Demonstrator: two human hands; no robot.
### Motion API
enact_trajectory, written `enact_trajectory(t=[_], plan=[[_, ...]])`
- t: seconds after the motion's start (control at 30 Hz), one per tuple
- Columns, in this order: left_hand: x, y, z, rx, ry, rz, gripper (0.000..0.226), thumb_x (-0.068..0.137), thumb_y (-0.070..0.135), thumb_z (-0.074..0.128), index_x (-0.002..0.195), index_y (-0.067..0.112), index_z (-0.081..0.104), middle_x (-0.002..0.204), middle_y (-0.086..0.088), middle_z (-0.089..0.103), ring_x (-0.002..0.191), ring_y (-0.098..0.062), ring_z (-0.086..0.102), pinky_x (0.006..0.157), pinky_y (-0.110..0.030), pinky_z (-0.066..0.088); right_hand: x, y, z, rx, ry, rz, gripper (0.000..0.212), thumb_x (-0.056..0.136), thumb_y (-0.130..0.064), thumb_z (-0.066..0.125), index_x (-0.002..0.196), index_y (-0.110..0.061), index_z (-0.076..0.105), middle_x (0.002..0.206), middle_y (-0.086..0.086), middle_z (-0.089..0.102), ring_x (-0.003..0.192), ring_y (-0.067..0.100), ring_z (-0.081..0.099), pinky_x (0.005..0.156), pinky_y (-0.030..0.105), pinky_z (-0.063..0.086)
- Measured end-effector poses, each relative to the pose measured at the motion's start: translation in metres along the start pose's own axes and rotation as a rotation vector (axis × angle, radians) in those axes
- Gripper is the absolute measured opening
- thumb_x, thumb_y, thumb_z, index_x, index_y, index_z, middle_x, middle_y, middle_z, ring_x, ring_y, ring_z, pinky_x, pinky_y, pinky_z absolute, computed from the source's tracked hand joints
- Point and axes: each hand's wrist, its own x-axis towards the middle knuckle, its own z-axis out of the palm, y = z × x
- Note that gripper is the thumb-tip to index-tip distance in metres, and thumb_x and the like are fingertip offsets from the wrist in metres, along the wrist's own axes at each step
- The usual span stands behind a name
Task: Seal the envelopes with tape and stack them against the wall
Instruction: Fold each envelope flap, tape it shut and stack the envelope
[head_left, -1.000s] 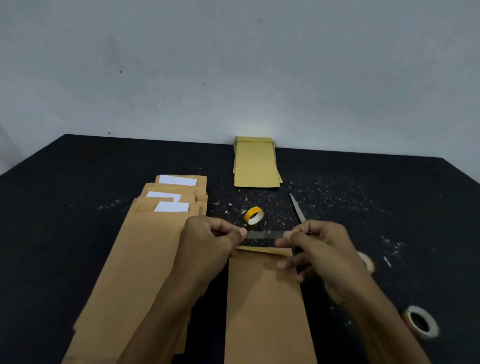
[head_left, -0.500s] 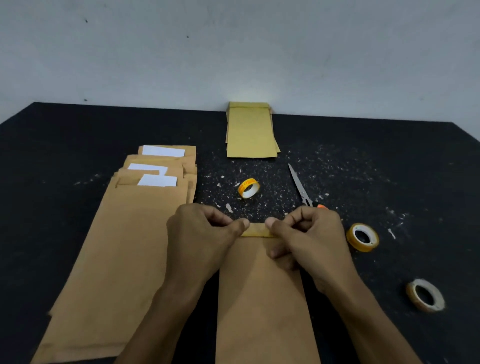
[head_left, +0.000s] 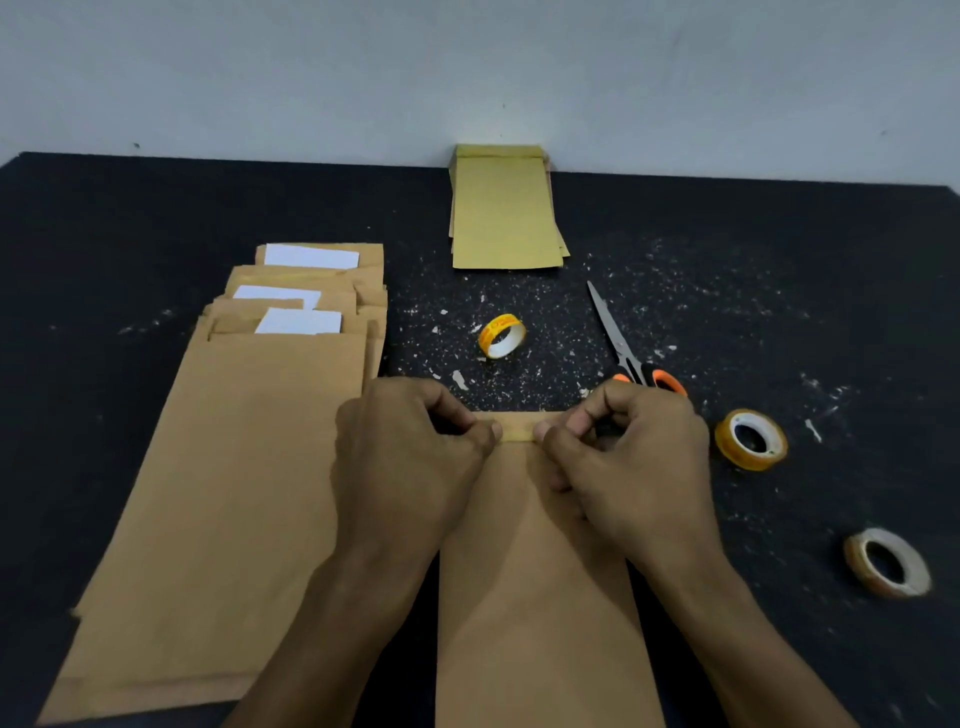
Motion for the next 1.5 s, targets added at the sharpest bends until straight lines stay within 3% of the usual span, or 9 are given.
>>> enact_trajectory(t=[0.5,0.7,0.8,0.87,0.97,1.1,1.33,1.4,1.5], plan=[[-0.001,0.001,0.003,0.100,-0.012,0.007,0.023,0.069,0.032,0.088,0.062,0.023,0.068,0.064,0.009,0.064,0.066,-0.014,0.062,0.062,-0.027,0.049,-0.002,0.002,0.005,-0.020,0.007,-0.052,0.029,0.074,-0.006,0.084,0.058,-0.017,0.063,0.066,-0.013,0.068,0.069,0.002,0.065,0.059,0.009,0.047],[-0.003,0.002,0.002,0.136,0.008,0.034,0.025,0.067,0.032,0.090,0.069,0.022,0.067,0.066,0.012,0.061,0.063,-0.001,0.055,0.054,-0.003,0.035,-0.002,0.003,0.005,-0.006,0.014,-0.045,0.026,0.074,-0.006,0.084,0.059,-0.015,0.065,0.066,-0.011,0.069,0.067,0.003,0.065,0.058,0.011,0.048],[-0.003,0.005,-0.003,0.042,0.028,0.025,0.061,0.061,0.025,0.094,0.104,0.022,0.050,0.077,0.012,0.055,0.068,0.004,0.048,0.060,0.003,0.033,-0.003,0.002,0.004,-0.012,0.013,-0.038,0.025,0.074,-0.007,0.084,0.060,-0.014,0.065,0.067,-0.011,0.069,0.068,0.003,0.065,0.059,0.012,0.049],[-0.002,0.003,-0.004,0.034,0.021,0.034,0.071,0.061,0.023,0.094,0.110,0.020,0.044,0.081,0.012,0.052,0.071,0.003,0.048,0.061,0.002,0.035,-0.003,0.001,0.004,-0.021,0.016,-0.034,0.026,0.074,-0.007,0.084,0.059,-0.015,0.065,0.066,-0.011,0.069,0.068,0.003,0.064,0.058,0.012,0.049],[0.001,-0.001,-0.005,0.034,-0.006,0.025,0.059,0.064,0.017,0.091,0.109,0.019,0.053,0.081,0.009,0.057,0.069,-0.011,0.058,0.061,-0.006,0.040,-0.003,-0.001,0.004,-0.034,0.020,-0.032,0.026,0.074,-0.008,0.084,0.058,-0.016,0.065,0.065,-0.013,0.069,0.067,0.000,0.064,0.058,0.011,0.048],[0.002,-0.005,-0.006,0.051,-0.057,0.041,0.036,0.071,0.009,0.084,0.100,0.021,0.066,0.082,0.003,0.062,0.070,-0.023,0.065,0.072,-0.032,0.054,-0.003,-0.002,0.003,-0.067,0.028,-0.030,0.026,0.074,-0.010,0.085,0.058,-0.018,0.065,0.065,-0.013,0.069,0.066,0.002,0.064,0.058,0.014,0.051],[0.005,-0.002,-0.004,0.145,-0.113,0.081,0.031,0.078,0.004,0.074,0.105,0.019,0.076,0.093,0.005,0.063,0.081,-0.010,0.057,0.068,-0.005,0.035,-0.001,-0.005,-0.002,-0.156,0.043,0.019,0.028,0.072,-0.021,0.087,0.055,-0.016,0.065,0.052,-0.004,0.062,0.051,0.009,0.060,0.050,0.018,0.048],[0.006,-0.001,-0.004,0.151,-0.104,0.072,0.031,0.078,0.004,0.074,0.104,0.019,0.077,0.091,0.007,0.062,0.086,-0.010,0.058,0.069,-0.005,0.035,0.000,-0.006,-0.006,-0.175,0.005,0.034,0.024,0.073,-0.017,0.083,0.056,-0.013,0.067,0.048,0.001,0.062,0.051,0.014,0.064,0.058,0.028,0.054],[0.005,0.000,-0.006,0.153,-0.096,0.071,0.029,0.077,0.006,0.075,0.103,0.019,0.076,0.091,0.006,0.061,0.090,-0.012,0.059,0.076,-0.013,0.037,0.000,-0.009,-0.012,-0.181,-0.061,0.060,0.024,0.077,-0.009,0.077,0.055,-0.011,0.068,0.045,0.004,0.063,0.043,0.014,0.064,0.052,0.024,0.056]])
